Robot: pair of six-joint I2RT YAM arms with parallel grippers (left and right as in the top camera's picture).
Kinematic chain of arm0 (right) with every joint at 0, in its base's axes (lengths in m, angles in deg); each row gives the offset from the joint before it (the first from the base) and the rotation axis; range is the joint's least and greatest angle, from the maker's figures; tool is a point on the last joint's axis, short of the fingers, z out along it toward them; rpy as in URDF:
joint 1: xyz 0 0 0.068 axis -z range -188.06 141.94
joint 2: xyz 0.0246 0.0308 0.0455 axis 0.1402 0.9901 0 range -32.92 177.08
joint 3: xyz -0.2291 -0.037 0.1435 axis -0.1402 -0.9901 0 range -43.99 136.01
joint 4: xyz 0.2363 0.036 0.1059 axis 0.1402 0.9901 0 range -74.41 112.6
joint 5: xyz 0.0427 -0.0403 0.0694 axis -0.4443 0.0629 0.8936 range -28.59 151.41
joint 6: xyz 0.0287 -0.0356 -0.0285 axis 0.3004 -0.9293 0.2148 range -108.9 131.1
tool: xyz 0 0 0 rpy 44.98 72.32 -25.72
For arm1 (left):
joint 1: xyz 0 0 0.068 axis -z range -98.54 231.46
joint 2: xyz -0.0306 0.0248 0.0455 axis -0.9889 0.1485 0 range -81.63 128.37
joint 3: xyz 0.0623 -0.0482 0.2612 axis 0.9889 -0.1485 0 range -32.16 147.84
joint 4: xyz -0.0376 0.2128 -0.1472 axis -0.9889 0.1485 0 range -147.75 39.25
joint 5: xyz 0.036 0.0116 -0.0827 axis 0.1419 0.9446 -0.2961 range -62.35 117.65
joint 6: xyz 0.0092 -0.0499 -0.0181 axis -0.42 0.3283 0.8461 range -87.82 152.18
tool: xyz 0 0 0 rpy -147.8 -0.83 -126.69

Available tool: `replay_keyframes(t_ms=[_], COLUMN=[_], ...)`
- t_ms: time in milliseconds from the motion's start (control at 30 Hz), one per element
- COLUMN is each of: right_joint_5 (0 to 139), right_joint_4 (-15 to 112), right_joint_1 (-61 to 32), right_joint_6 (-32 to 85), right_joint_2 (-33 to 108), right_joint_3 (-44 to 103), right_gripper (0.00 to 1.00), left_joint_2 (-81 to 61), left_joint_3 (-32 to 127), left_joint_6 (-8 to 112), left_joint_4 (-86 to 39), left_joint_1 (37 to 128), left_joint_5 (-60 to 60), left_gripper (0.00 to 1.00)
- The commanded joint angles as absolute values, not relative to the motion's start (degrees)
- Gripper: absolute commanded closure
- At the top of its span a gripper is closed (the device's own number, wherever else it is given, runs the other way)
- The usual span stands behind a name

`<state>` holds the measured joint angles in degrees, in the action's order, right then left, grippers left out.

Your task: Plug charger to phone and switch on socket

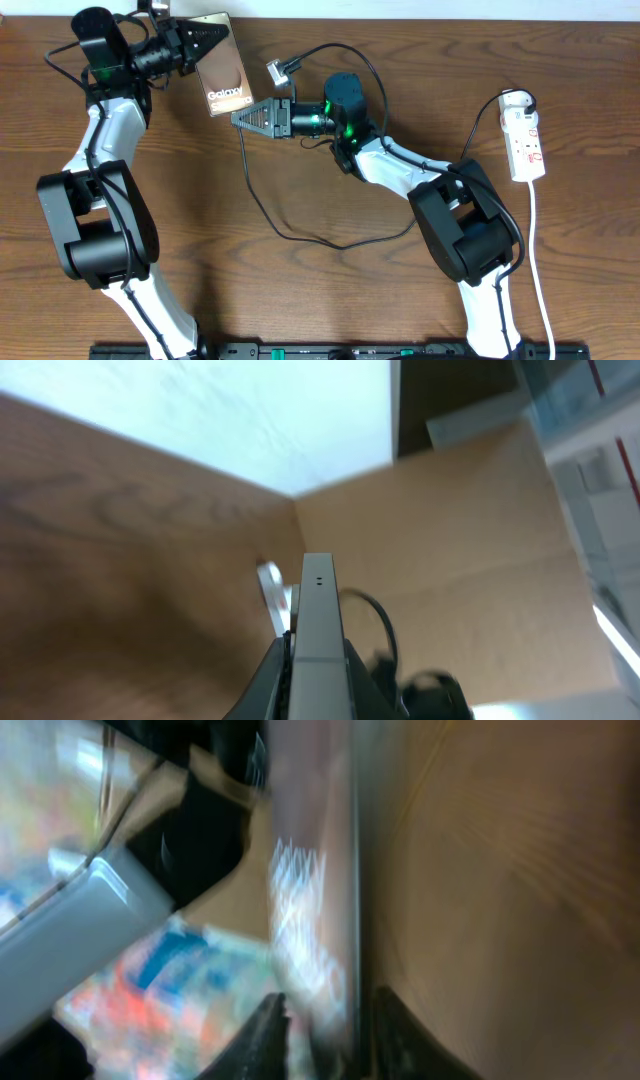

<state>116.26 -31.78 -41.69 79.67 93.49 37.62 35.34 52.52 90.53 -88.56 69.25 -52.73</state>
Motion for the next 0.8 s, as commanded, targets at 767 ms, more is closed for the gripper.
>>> replay_keyframes(t_ms=[767], right_joint_5=[116.43], right_joint_4=[-29.86], right_joint_1=[-38.61], right_joint_6=[78.30], right_joint_2=[93.60], right_joint_3=[38.77], right_gripper=[0.01], left_joint_2=[34.24], left_joint_3=[53.05], left_joint_6=[90.46], left_joint_4=[-86.16], left_joint_1=[58.35], left_joint_5=[-55.72], left_gripper=[0.93])
